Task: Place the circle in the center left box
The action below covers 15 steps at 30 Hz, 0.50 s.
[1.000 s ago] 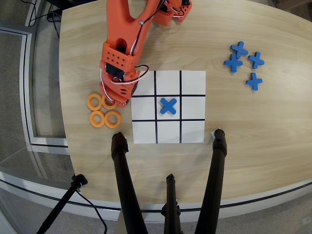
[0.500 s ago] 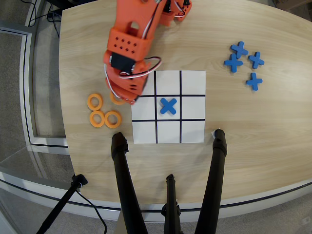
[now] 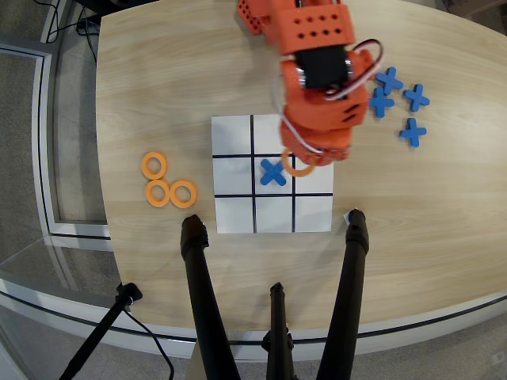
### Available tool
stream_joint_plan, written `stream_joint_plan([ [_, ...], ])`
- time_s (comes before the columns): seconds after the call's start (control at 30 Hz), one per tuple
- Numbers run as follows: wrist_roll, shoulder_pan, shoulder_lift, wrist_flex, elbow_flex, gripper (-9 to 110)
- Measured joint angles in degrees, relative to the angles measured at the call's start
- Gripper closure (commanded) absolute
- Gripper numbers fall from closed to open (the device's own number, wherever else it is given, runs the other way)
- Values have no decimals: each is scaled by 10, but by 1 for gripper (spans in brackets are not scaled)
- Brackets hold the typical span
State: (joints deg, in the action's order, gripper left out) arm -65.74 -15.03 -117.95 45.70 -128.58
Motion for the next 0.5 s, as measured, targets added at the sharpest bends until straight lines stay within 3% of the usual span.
stream_joint_plan([
  [0.17,10,-50,87,-53,20,102],
  [0.5,10,-21,297,-90,137,102],
])
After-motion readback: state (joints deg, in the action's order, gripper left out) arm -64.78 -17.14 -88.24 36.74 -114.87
